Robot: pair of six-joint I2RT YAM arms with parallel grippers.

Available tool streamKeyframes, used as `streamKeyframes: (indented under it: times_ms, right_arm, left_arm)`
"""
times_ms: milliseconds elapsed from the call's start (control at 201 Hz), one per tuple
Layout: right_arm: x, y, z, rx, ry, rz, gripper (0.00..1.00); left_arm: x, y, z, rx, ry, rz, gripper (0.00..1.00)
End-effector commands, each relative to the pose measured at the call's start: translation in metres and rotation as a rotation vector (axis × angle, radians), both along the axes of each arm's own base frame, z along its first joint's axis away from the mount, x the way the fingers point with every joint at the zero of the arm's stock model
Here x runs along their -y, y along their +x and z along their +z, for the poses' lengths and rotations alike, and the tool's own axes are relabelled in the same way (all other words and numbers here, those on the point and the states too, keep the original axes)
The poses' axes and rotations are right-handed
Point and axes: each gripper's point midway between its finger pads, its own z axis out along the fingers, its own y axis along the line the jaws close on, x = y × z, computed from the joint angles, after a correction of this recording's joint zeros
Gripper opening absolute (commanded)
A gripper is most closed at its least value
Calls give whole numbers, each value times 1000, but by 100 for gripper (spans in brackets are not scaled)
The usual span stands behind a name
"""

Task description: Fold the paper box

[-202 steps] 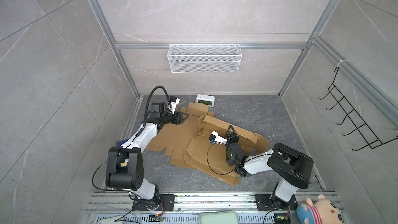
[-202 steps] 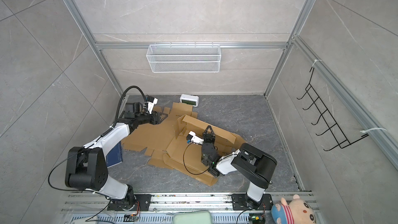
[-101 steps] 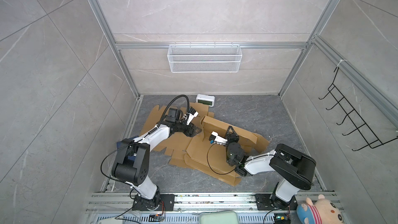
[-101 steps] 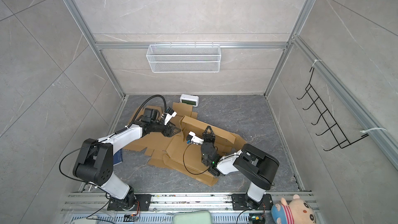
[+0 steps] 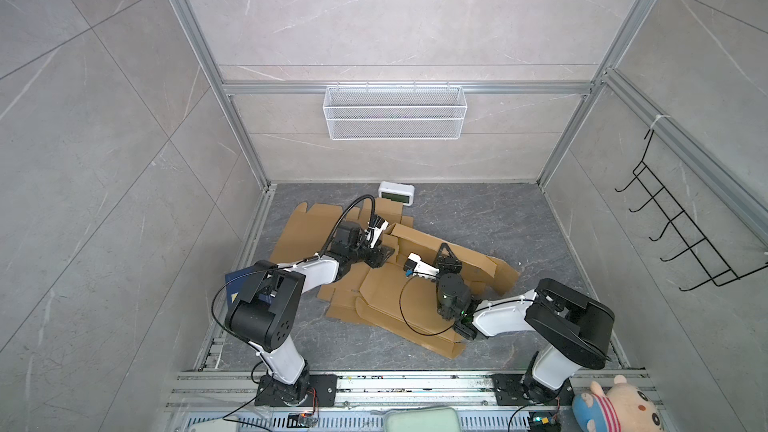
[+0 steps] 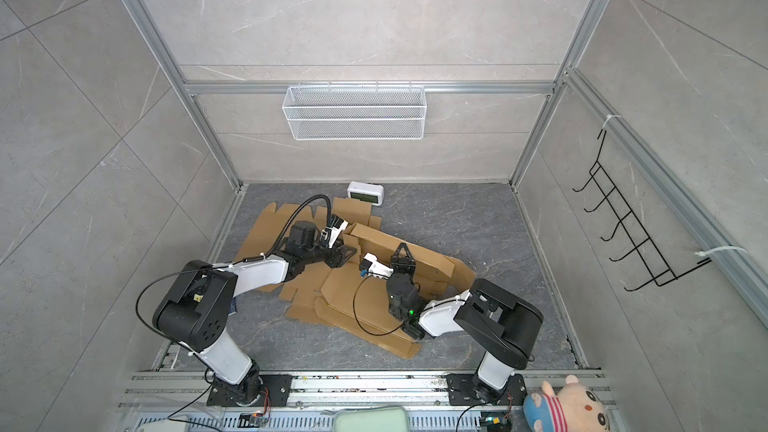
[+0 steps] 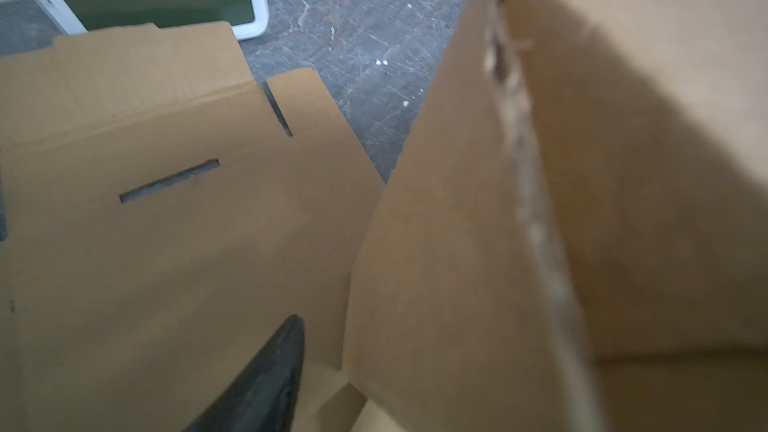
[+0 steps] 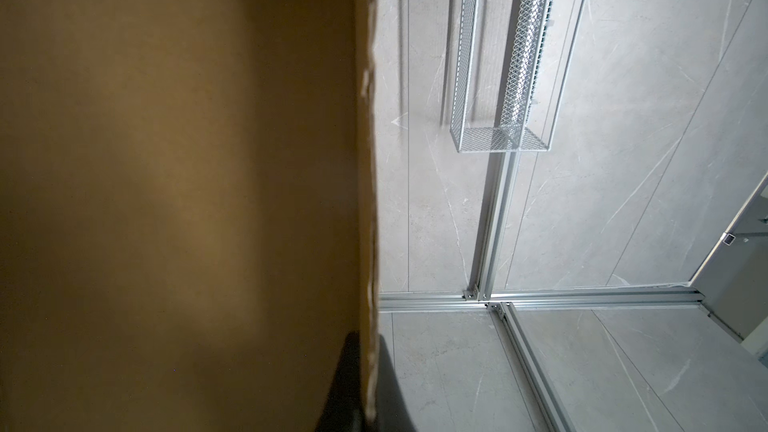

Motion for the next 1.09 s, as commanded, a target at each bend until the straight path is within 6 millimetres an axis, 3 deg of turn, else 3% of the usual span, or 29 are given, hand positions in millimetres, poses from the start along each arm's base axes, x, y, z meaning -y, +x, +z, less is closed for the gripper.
streamKeyframes:
  times_ms: [0,279,478,762,1090]
  right_arm:
    - [-1,-2,-5,-29,8,11,0]
    - [-1,-2,-5,-34,17,10,0]
    - [-1,-3,-7,-48,17,16,0]
    - [-1,-2,-12,-67,19,15,0]
    - [0,-2,-15,-83,22,17,0]
  left_arm:
    - [5,30,36,181,-60,92,55]
    - [2,39,37,238,-71,219,44]
    - [-5,40,51,302,-100,258,59]
    - [-10,44,69,329,-95,203,61]
    - [16,44,77,348,-187,85,63]
